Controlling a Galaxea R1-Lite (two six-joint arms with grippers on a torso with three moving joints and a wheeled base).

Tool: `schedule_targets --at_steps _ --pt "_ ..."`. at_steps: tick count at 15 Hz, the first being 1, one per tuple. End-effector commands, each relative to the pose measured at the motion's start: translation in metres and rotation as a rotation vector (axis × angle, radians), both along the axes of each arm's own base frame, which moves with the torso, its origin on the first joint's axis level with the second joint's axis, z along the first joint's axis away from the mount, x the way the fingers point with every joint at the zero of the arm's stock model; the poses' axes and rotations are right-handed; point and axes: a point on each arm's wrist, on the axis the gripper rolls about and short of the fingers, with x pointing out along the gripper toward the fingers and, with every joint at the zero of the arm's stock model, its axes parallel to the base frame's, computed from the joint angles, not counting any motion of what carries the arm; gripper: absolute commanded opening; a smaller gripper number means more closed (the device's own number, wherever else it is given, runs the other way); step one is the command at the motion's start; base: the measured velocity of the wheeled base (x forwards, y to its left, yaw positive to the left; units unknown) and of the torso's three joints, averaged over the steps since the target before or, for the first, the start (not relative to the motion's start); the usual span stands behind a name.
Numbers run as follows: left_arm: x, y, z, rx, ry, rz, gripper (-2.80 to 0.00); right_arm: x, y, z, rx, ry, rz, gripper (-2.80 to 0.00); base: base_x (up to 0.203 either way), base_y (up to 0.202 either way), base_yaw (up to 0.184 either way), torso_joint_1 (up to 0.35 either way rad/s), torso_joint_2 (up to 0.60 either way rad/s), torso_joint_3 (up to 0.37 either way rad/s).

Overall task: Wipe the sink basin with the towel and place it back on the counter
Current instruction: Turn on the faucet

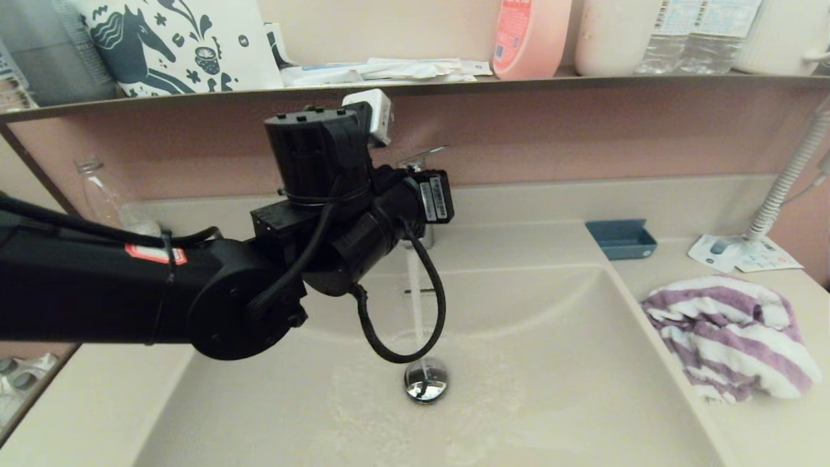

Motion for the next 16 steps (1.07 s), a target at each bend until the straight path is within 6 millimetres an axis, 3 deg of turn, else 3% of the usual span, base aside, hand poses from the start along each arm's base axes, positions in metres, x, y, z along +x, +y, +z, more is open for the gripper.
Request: schedule_targets --at_steps 1,9,12,16 --pt "-0.005 0.008 -0.002 0.007 0.01 0.008 -2.8 0.0 0.0 0.0 0.0 -0.001 0.0 -2.8 0.0 0.0 0.0 0.0 0.0 0.0" --pt "0.005 0.027 0.032 -0.038 -0.112 0.084 -2.8 0.0 0.0 0.0 0.0 -0.001 0.0 -2.8 0.0 0.0 0.0 0.0 0.0 0.0" --pt "0.007 0.023 0.041 -0.049 -0.138 0.084 -2.8 0.0 0.0 0.0 0.0 -0.001 0.0 -2.8 0.0 0.0 0.0 0.0 0.0 0.0" --pt "0.007 0.011 0.037 -0.019 -0.14 0.06 -2.8 0.0 0.0 0.0 0.0 -0.001 0.0 -2.8 0.0 0.0 0.0 0.0 0.0 0.0"
